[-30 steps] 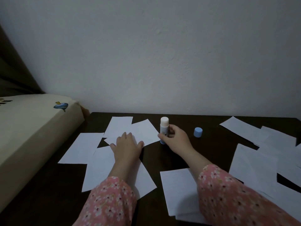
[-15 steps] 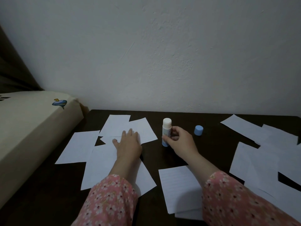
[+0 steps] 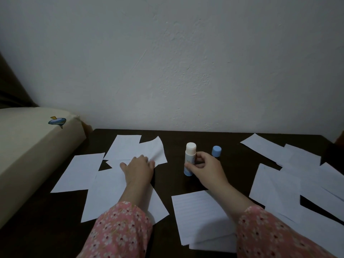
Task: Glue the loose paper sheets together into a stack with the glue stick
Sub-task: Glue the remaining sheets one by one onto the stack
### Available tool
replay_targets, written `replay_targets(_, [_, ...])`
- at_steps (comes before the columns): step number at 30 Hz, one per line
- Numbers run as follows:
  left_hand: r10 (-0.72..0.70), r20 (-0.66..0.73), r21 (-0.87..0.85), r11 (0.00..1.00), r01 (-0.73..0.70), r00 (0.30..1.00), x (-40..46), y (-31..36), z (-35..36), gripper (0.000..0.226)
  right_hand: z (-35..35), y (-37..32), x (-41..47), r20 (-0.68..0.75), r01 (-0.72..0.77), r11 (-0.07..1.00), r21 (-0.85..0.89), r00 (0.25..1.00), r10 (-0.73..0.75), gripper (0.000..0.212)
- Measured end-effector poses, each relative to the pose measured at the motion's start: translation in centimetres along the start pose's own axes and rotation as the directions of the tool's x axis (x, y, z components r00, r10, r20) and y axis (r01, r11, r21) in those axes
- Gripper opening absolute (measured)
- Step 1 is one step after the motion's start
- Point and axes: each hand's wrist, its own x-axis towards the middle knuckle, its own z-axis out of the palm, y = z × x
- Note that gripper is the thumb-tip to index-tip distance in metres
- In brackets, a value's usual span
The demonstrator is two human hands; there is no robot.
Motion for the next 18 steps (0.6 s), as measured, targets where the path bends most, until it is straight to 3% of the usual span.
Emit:
replay_targets(4, [0.041, -0.087, -0.082, 0.995, -0.048, 0.995, -0.2, 0.4, -0.5, 0.031, -1.3, 0.0, -0.1, -0.023, -0.008, 1.000, 0.009, 1.000, 0.008, 0.056])
replay_targets(8, [0.164, -0.121, -0.211, 0.959, -0.187, 0.979, -1.5, 2.4, -1.3, 0.026, -3.6, 0.1, -0.2, -0.078, 0.027, 0.999, 0.021, 0.997, -0.025, 0.053])
replay_targets(11, [0.275, 0.006, -0.138, 0.953, -0.271, 0.962, -2.7, 4.5, -1.6, 0.027, -5.3, 0.6, -0.3, -0.134, 0.040, 0.998, 0.040, 0.990, -0.034, 0.054])
replay_targets(14, [0.330, 0.216, 0.055, 0.935, -0.349, 0.919, -3.4, 5.7, -1.1, 0.018, -6.6, 1.3, -0.1, -0.166, 0.021, 0.999, 0.045, 0.986, -0.013, 0.054])
replay_targets(18, [0.377, 0.237, 0.027, 0.919, -0.394, 0.895, -4.1, 6.7, -0.1, 0.028, -7.2, 2.4, -0.1, -0.161, 0.006, 0.999, 0.036, 0.987, 0.000, 0.052])
